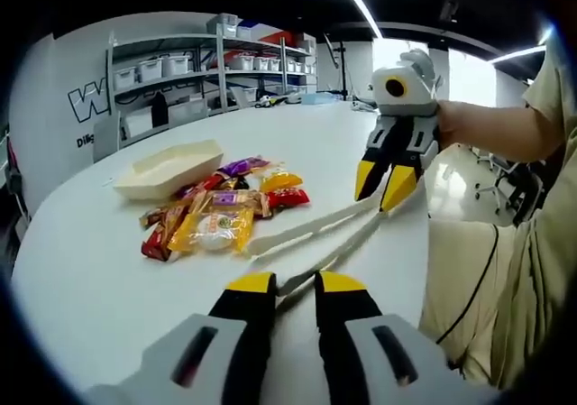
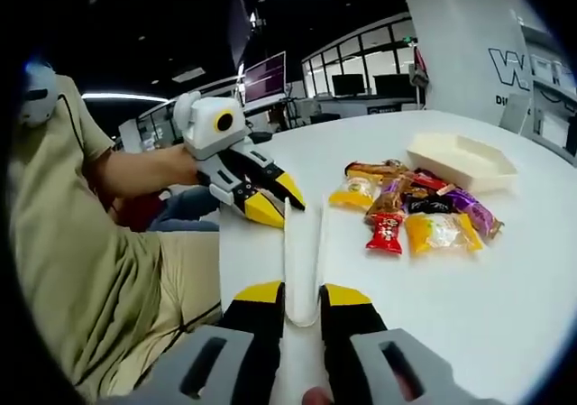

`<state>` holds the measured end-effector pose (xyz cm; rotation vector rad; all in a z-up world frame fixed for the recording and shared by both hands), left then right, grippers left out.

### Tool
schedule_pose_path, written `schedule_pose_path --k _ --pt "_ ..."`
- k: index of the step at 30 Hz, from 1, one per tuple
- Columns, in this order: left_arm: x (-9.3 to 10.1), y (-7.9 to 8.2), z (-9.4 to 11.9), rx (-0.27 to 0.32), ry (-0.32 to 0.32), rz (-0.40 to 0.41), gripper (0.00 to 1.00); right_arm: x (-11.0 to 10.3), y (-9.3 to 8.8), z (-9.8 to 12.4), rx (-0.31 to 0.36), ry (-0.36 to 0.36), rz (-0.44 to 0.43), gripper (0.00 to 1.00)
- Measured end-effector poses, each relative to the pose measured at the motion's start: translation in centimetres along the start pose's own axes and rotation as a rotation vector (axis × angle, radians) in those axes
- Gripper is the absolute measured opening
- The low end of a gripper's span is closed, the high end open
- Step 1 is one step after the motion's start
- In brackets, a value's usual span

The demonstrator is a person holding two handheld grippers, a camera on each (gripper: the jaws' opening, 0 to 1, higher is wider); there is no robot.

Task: Place the target food into the container with the food tongs after gripping and lifting it, then release it inside without dropping or visibly crushing the food.

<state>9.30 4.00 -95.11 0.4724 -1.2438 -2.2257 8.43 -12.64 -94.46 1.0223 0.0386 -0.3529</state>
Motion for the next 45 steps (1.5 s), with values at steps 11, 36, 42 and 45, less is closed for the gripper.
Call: schedule_pose_path --k 11,36,42,45 --pt "-0.7 0.2 -0.2 -0.011 0.024 0.002 0.19 -0.7 0.7 -0.8 0.006 0.048 -0.014 0.1" --pt "-1.2 0.8 -1.0 0.001 0.041 0.038 0.13 -2.6 0.8 -2.7 -0.005 0.139 -0.026 0.13" --pt "-0.7 0.6 -1.0 0.002 0.027 0.042 0.13 -2.9 1.0 -3.1 -0.007 0.153 -0.026 0.14" --pt "-0.6 0.5 -1.0 0.001 0.023 0.043 0.13 -3.2 1.3 -3.6 -0.01 0.167 -0.019 0.14"
Point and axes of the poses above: the point that each gripper's makers call its tool centre point, and the gripper's own axes: z roughly backward along the fingers, x roughly to its right, y roughly out of its top, the point moved 5 cm from there along z, roughly backward along the fingers, and after that the axes turned 2 degrees about -x, right-handed, at the moved point
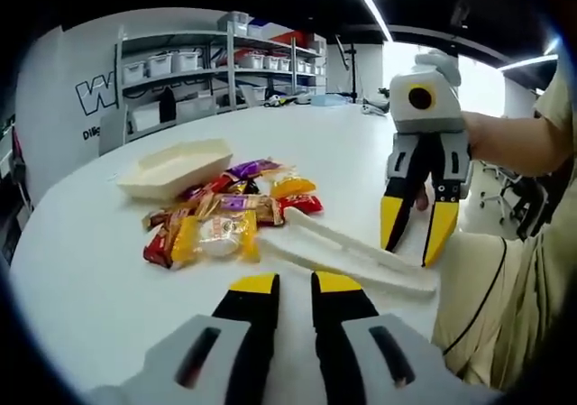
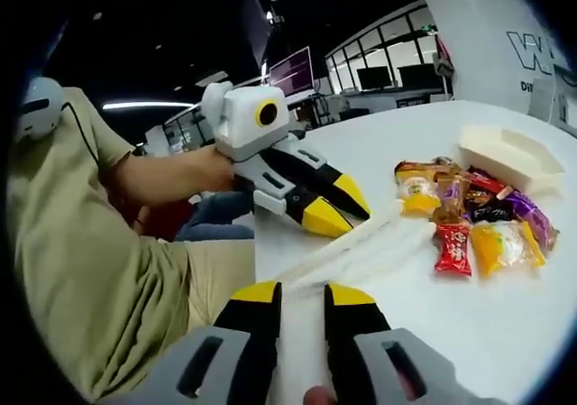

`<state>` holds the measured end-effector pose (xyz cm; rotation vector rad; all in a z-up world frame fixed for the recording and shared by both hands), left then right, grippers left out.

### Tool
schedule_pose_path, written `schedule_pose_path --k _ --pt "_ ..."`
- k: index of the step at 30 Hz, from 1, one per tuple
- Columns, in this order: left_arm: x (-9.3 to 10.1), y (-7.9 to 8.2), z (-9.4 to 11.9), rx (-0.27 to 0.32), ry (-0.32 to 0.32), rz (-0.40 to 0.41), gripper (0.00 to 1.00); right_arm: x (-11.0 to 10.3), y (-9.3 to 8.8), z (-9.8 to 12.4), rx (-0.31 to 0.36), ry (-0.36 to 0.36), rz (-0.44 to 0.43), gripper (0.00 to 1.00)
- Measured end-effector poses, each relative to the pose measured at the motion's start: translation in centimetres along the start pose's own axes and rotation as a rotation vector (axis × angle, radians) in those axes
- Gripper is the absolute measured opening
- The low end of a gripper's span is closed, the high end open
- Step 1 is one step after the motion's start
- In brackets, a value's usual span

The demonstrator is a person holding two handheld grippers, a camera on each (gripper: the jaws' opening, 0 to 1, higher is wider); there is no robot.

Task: Place the target food into the container with the food tongs after gripping and lifting it, then release it inside without dropping or visibly crushing the food.

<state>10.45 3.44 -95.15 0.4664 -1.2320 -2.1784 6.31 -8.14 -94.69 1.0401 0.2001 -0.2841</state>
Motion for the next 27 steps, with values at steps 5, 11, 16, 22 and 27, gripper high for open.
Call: schedule_pose_path --k 5,11,16,22,27 --pt "0.2 0.0 0.2 -0.001 -0.002 -0.002 0.13 -0.2 0.1 -0.3 -0.003 0.012 0.006 0.14" --pt "0.0 -0.3 0.4 0.003 0.001 0.011 0.14 -0.3 0.5 -0.9 -0.002 0.022 0.012 0.15" --pt "-0.1 -0.3 0.5 0.002 0.007 0.008 0.13 -0.5 0.9 -1.7 -0.002 0.034 0.019 0.15" --pt "-0.5 -0.4 0.8 0.004 0.022 0.013 0.13 -0.6 1.2 -2.4 -0.001 0.044 0.03 0.15" --pt "-1.1 -0.3 1.1 0.009 0.036 0.022 0.15 -0.5 1.4 -2.7 0.007 0.045 0.025 0.15"
Point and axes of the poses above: the point that each gripper's makers call its tool centre point, and the gripper's own axes: z roughly backward along the fingers, x roughly to its right, y roughly out of its top, the point moved 5 cm from there along z, roughly backward along the fingers, and after that the axes turned 2 degrees about -x, right-handed, at the moved point
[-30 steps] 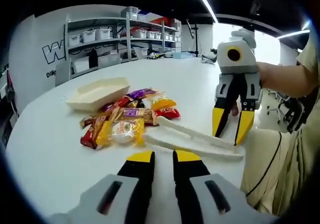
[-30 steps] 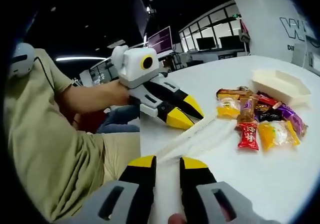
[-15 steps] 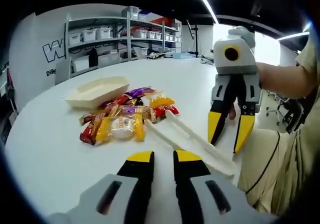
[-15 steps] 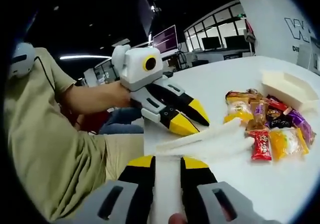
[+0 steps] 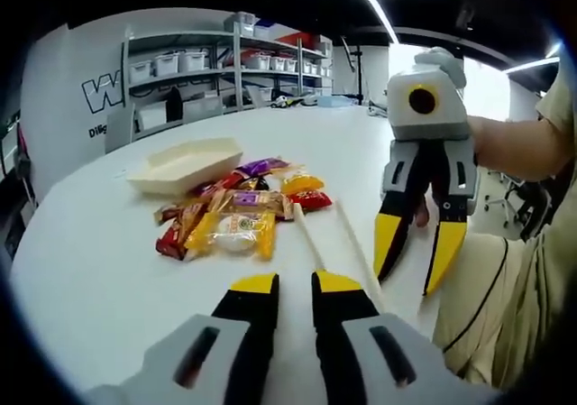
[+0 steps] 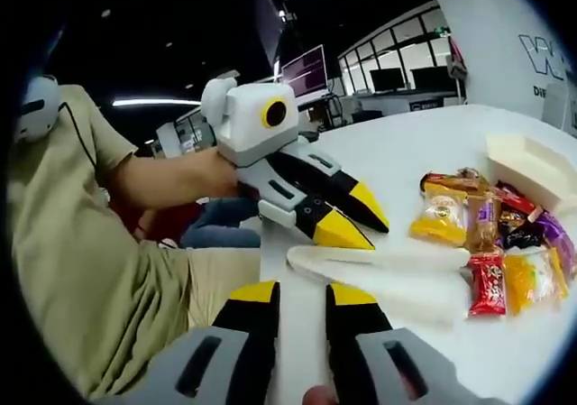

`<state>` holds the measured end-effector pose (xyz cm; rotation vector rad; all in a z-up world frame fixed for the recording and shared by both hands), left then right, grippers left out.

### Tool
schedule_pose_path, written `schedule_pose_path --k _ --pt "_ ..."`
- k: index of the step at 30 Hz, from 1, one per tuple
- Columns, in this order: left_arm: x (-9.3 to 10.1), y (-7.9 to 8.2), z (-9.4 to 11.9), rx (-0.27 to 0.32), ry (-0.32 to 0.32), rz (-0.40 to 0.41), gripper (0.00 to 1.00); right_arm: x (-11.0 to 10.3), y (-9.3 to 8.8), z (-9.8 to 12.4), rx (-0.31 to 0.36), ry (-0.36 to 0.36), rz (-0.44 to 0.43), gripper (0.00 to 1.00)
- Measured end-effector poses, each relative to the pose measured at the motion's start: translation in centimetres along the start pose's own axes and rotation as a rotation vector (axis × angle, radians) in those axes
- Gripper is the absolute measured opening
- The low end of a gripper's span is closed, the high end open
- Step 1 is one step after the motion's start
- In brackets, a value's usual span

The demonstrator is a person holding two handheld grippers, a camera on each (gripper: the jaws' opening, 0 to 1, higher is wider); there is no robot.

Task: Place the target food into the container with the food tongs after gripping and lifting it, then release it inside without dropping or visibly crushing the food.

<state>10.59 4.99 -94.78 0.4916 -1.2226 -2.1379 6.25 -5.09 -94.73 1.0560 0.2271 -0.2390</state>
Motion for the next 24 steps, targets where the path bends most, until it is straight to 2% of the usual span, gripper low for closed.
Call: schedule_pose_path --k 13,18,24 --pt "-0.1 0.8 0.8 0.033 0.005 0.024 0.19 -0.2 0.2 0.1 0.022 0.003 0.02 0.2" --pt "0.7 1.4 1.3 0.056 -0.021 0.02 0.22 0.9 0.3 2.1 0.045 -0.05 0.051 0.22" --pt "1.7 1.7 1.4 0.066 -0.052 0.013 0.3 2.9 0.7 4.7 0.097 -0.136 0.043 0.22"
Point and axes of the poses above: the point that each gripper's makers call its tool centre point, and the gripper's own axes: z roughly backward along the fingers, x roughly to its right, y roughly out of its top, the point moved 5 cm from there along z, roughly backward along the fingers, and after that the axes turned 2 degrees about -x, right-handed, at the moved point
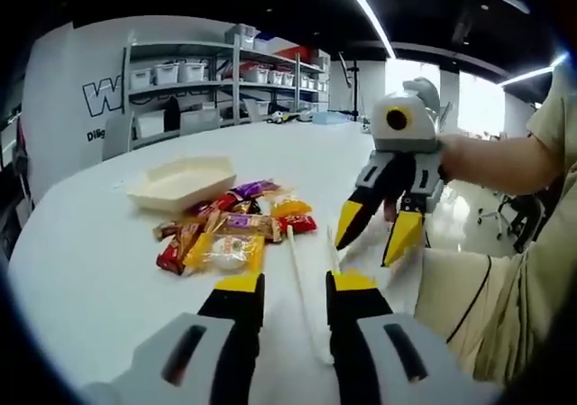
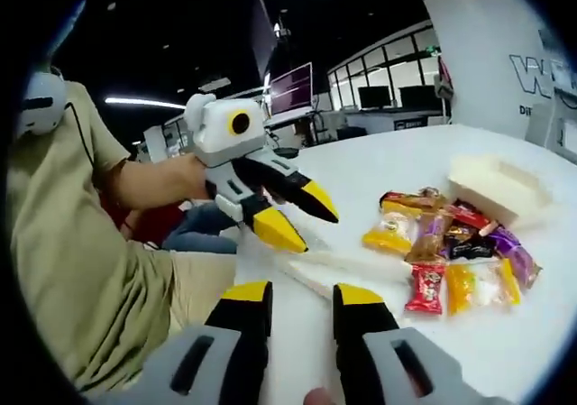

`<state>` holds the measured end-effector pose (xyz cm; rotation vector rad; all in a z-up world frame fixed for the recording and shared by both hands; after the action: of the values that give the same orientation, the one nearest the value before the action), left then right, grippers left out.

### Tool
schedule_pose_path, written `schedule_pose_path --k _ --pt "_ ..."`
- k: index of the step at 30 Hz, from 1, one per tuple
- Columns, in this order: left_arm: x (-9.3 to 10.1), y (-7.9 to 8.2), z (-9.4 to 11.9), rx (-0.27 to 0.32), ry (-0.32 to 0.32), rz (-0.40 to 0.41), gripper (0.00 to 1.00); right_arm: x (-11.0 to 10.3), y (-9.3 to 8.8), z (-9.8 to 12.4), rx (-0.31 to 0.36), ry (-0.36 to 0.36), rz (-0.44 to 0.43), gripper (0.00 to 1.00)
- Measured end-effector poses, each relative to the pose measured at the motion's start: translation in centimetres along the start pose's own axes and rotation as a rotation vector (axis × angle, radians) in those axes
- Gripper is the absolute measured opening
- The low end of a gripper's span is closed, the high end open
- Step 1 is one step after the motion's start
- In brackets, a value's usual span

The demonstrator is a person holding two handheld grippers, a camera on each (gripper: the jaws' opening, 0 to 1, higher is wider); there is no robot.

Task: Place the target food into the container with the food tongs after gripping and lifting it, then release it inside without dropping or visibly crushing the food.

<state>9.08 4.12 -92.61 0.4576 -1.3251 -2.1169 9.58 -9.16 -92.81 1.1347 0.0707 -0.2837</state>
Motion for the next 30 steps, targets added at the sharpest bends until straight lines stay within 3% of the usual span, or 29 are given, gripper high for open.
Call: schedule_pose_path --k 6,16,30 --pt "0.8 -0.5 -0.3 -0.019 -0.014 -0.009 0.32 1.4 -0.2 0.7 0.005 -0.048 0.023 0.23" --pt "1.5 -1.5 -0.5 -0.072 -0.034 -0.058 0.3 2.6 -0.9 0.3 -0.013 -0.068 0.039 0.25" --pt "0.9 -2.0 -0.4 -0.101 -0.029 -0.091 0.21 2.6 -1.9 0.3 -0.044 -0.057 0.041 0.14"
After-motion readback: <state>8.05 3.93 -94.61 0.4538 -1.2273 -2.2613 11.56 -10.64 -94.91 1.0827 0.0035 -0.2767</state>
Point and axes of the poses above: the point that each gripper's makers call its tool centre point, and the gripper's own axes: z roughly backward along the fingers, x roughly to its right, y roughly out of its top, the point moved 5 cm from there along z, roughly backward along the fingers, and after that the axes turned 2 degrees about -x, right-handed, at the moved point
